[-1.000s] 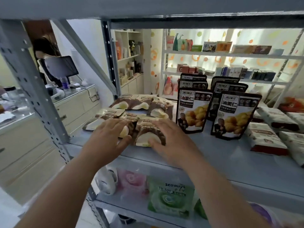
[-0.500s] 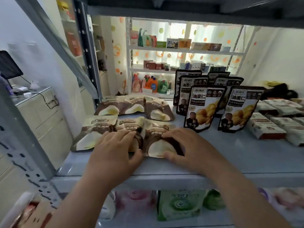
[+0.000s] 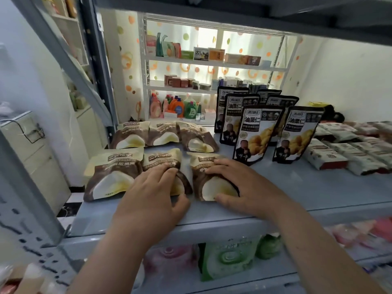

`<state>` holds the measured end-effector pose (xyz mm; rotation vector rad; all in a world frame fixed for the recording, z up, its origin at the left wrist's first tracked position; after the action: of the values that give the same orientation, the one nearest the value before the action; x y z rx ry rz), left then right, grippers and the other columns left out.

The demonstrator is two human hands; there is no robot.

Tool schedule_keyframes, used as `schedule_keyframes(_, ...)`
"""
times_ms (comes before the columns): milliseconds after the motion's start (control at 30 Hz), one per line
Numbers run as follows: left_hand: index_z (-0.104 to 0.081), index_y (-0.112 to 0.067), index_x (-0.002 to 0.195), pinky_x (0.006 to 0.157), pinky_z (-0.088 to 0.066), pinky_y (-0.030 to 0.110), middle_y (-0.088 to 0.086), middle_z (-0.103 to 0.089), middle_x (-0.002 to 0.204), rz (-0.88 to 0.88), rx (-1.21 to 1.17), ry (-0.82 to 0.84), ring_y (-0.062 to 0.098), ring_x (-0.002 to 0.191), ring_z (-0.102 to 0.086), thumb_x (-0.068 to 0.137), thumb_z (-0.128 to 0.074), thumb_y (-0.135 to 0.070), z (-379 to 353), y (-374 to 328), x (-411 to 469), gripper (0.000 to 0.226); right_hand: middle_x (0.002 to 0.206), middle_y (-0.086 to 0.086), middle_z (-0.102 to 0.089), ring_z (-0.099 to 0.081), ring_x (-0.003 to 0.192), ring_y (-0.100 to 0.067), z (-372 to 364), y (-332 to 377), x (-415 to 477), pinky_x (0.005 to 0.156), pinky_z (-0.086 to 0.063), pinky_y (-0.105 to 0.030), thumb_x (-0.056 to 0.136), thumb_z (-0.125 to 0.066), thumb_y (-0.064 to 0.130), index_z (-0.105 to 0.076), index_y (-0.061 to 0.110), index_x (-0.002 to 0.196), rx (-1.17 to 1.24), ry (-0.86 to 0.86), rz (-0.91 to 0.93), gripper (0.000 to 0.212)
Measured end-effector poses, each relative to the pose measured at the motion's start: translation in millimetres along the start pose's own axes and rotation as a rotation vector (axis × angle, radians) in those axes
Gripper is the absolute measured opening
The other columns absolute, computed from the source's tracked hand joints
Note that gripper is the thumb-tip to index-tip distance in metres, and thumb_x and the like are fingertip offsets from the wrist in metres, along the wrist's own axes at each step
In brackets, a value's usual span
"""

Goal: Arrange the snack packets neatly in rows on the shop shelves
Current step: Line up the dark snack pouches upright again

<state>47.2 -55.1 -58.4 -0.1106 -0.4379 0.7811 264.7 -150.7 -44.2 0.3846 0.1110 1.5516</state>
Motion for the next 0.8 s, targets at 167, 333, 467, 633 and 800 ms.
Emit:
schedule_keyframes(167,-0.041,-0.028,0.144,0.115,-0.024,0.031,-0.007,-0.039,0.151,-0.021,0.019,0.003,0.014,0.138,-0.033,0.08,-0.031,-0.062,1,-1,0,0.073,0.15,0.033,-0.022,-0.016,0.135,0.015,-2,-3,-1,0.1,-0.023,-0.018,0.079,-0.049,0.06,-0.037,0.051,0.135,-0.013,-0.051,-0.043,0.058)
schedule_keyframes(333,-0.05,-0.028,0.135,0.108,-0.033,0.033,-0.008,-0.048,0.139,-0.038,0.028,-0.02,0.017,0.127,-0.042,0.079,-0.034,-0.061,4,-3,-3,0.067,0.143,0.032,-0.028,-0.023,0.127,0.015,-3,-3,-1,0.094,-0.022,-0.012,0.08,-0.052,0.063,-0.038,0.052,0.133,-0.036,-0.096,-0.042,0.055)
schedule_keyframes(467,-0.045,-0.03,0.139,0.112,-0.03,0.033,-0.01,-0.043,0.143,-0.024,0.017,0.01,0.014,0.131,-0.037,0.079,-0.032,-0.062,3,-4,-4,0.07,0.139,0.031,-0.032,-0.032,0.129,0.004,-3,-6,-2,0.097,-0.034,-0.024,0.078,-0.049,0.062,-0.04,0.053,0.129,-0.039,-0.118,-0.073,0.053)
schedule_keyframes(633,-0.041,-0.032,0.142,0.112,-0.03,0.03,-0.013,-0.041,0.143,-0.008,0.002,0.012,0.011,0.133,-0.032,0.081,-0.035,-0.064,8,-5,-3,0.068,0.143,0.033,-0.025,-0.029,0.131,0.005,1,-2,-5,0.102,-0.037,-0.026,0.079,-0.045,0.066,-0.036,0.051,0.136,-0.032,-0.144,-0.068,0.059)
schedule_keyframes(800,-0.044,-0.037,0.136,0.088,-0.045,0.032,-0.013,-0.049,0.136,0.024,-0.012,0.004,0.013,0.121,-0.048,0.079,-0.039,-0.064,34,10,32,0.063,0.145,0.022,-0.031,-0.031,0.133,-0.003,23,30,30,0.098,-0.04,-0.03,0.089,-0.043,0.056,-0.027,0.05,0.142,-0.003,-0.188,0.053,0.055)
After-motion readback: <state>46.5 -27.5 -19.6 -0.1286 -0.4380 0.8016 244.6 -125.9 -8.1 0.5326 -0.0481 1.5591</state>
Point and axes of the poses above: each hand's wrist, its own x-axis towards the middle knuckle, its own z-axis out of the back of the hand, y = z × x, the point moved 2 cm from there along x, towards the middle knuckle
